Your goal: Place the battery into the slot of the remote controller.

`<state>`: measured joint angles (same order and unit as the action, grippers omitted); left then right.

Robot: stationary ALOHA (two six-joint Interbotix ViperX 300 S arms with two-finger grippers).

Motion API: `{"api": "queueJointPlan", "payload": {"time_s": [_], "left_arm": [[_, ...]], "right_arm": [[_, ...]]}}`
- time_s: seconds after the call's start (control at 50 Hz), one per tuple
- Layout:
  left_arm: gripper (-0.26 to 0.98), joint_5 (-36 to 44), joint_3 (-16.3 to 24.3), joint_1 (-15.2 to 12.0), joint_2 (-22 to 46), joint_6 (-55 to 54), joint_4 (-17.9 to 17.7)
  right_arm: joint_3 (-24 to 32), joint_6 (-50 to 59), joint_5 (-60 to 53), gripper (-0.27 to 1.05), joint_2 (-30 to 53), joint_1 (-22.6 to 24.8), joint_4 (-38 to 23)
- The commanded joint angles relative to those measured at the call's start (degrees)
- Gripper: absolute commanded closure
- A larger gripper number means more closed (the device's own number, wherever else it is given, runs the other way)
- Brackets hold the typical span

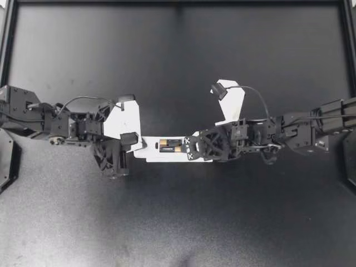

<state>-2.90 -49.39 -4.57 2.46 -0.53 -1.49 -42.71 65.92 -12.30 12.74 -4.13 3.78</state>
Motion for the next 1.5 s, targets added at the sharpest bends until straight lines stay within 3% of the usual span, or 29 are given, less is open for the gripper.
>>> {"api": "queueJointPlan", "payload": {"time_s": [0.0, 0.32, 0.86, 1.22, 1.48], "left_arm": [[0.87, 0.0, 0.53, -0.18, -0.26, -0.09, -0.09], [0.87, 6.42, 4.22, 1.67, -0.18, 0.18, -0.09], [0.87, 6.42, 11.51, 1.93, 8.17, 0.53, 0.0], [0.87, 6.33, 11.34, 1.93, 11.25, -0.09, 0.0], [0.87, 6.33, 10.28, 1.93, 8.61, -0.7, -0.09]], "right_arm": [[-0.7, -1.32, 0.7, 0.88, -3.87, -0.09, -0.88], [-3.6, -9.05, 2.2, 0.89, -12.83, -1.23, -5.1], [-6.5, -10.9, 1.85, 0.89, -13.71, -1.85, -5.27], [-6.68, -10.9, 0.79, 0.89, -13.71, -1.85, -5.89], [-6.33, -10.9, 0.53, 0.89, -14.06, -1.85, -7.29]]}}
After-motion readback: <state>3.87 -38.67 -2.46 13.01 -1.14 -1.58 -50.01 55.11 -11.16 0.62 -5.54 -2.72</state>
